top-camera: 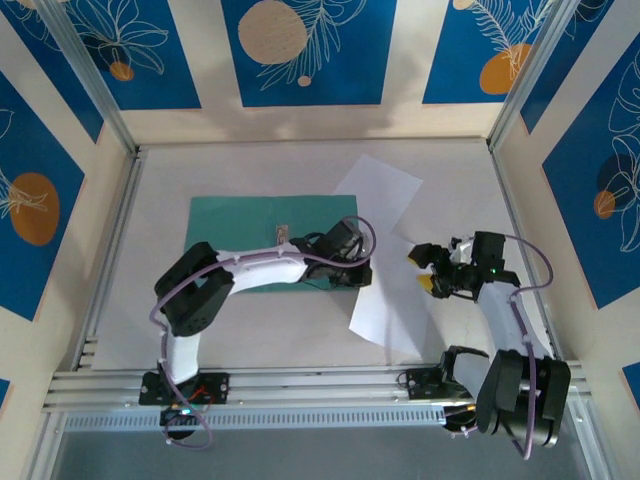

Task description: Put the files into the folder

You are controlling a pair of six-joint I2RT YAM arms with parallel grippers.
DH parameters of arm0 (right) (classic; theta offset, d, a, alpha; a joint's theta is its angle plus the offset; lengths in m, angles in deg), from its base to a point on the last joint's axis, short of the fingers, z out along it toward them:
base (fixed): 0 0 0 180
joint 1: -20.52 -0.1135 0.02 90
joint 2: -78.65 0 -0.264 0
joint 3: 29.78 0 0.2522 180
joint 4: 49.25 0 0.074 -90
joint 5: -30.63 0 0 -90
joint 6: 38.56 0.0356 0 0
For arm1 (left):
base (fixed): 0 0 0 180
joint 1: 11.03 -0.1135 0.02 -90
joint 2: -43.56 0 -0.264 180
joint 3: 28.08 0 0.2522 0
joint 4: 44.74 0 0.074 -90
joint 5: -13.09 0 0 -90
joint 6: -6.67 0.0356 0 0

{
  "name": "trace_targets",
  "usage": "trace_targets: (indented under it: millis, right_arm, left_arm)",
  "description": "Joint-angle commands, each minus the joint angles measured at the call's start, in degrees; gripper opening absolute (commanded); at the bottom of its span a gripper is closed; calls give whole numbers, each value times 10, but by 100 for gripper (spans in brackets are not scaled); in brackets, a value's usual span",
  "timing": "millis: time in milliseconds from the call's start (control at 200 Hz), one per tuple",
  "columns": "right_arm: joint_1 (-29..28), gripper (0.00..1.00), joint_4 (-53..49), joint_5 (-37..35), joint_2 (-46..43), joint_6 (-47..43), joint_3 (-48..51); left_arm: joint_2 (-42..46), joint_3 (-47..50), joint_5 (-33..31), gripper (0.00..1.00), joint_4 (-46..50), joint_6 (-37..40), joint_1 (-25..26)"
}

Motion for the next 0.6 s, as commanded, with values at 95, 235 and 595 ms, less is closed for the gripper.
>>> trace_targets:
  millis: [95,235,595]
  right_arm:
    - [3,77,95,112,-79,42,-14]
    - [-3,79,181,152,-103,93,-19]
    - [-104,89,338,159,-60,148,-62]
  left_arm:
    - [108,-77,-39,0,131,117,-24]
    - [145,-149,-60,0,238,173,-36]
    - [187,-359,-83,0,475,251,-78]
